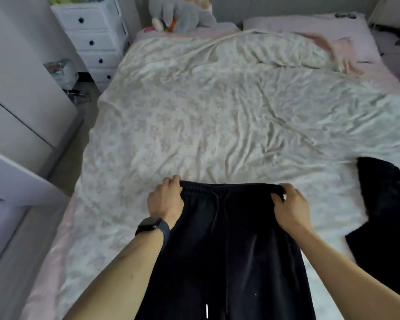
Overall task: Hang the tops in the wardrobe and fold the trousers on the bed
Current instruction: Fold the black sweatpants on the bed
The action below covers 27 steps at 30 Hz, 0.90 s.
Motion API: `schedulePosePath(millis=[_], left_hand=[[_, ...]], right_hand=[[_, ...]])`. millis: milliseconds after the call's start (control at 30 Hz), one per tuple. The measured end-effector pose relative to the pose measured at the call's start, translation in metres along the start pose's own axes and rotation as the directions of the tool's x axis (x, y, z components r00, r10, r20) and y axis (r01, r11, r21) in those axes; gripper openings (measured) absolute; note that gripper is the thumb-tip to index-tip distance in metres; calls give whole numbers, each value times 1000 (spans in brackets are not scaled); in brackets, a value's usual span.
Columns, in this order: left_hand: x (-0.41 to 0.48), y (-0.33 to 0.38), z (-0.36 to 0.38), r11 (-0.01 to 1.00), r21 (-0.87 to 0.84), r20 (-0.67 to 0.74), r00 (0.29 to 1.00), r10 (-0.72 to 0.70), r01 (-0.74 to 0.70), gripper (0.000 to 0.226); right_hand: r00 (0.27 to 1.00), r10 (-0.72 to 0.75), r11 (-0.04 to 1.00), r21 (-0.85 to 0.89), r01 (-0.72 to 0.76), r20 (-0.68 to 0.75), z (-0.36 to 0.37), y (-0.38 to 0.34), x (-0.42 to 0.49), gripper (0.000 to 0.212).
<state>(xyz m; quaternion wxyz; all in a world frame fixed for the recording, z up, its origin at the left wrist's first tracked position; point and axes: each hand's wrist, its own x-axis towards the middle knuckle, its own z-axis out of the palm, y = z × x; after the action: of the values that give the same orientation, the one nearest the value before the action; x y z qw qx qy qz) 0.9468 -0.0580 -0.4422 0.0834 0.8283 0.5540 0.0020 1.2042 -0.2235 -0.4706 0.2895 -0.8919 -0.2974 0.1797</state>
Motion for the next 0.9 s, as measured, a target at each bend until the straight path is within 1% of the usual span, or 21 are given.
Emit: schedulePosePath(millis=[67,133,200,267,333,400,433,500,567,633,667,700,733,767,800,833,867,900], left_hand=[[11,-7,17,1000,10,-24,1000,3,-2,28],[30,-9,34,1000,9,-58,998,-5,5,27],[48,-11,41,1000,10,-84,996,-23,23,27],[63,-12,53,999,31,-95,995,-36,39,27],[66,-12,67,998,13,-81,995,-57,59,29],[65,-9,76,999,-9,-39,998,-52,51,36],[64,-8,77,999,-7,-17,999,-33,33,39],[54,-9,69,999,-30,13,1000,-14,14,48],[25,-12,56,999,-43,-37,999,10,-12,57],[-31,-10,51,992,-46,-113,987,112,-118,60],[-66,-7,55,979,-63,-109,976,186,-194,60],[-106,-4,60,960,-76,-65,962,264,-269,60],[-144,-5,68,939,-78,-1,942,335,-334,61],[-179,-9,74,929,-63,62,928,368,-364,62],[-203,-19,78,932,-51,112,925,363,-359,61],[-221,-31,80,944,-47,161,930,330,-327,60],[-237,-43,78,960,-29,190,942,277,-277,60],[-241,-52,76,974,-11,197,955,223,-226,59]], right_hand=[[1000,10,1000,-24,-10,-7,15,8,7,29],[999,-29,996,-87,26,-39,26,10,22,30],[993,-87,980,-188,71,-75,26,-1,39,29],[989,-112,948,-309,79,-92,30,-11,59,28],[998,-52,926,-376,31,-45,37,-13,72,27],[997,78,935,-346,-71,4,47,-11,73,37],[994,109,945,-311,-102,7,49,-12,68,42],[995,95,967,-236,-94,-6,52,-17,46,50],[1000,17,979,-205,-16,3,52,-19,5,61],[988,-155,960,-240,146,-20,54,-13,-60,64],[966,-256,935,-258,244,-16,58,-8,-96,61],[938,-345,904,-261,338,22,59,0,-134,58],[909,-406,872,-258,416,94,61,10,-169,56],[892,-416,855,-257,451,180,61,24,-200,56],[894,-374,856,-278,435,247,57,40,-222,57],[920,-276,871,-332,362,280,49,61,-240,57],[952,-148,886,-392,248,267,35,82,-257,57],[973,-12,902,-417,109,229,23,101,-264,56]])
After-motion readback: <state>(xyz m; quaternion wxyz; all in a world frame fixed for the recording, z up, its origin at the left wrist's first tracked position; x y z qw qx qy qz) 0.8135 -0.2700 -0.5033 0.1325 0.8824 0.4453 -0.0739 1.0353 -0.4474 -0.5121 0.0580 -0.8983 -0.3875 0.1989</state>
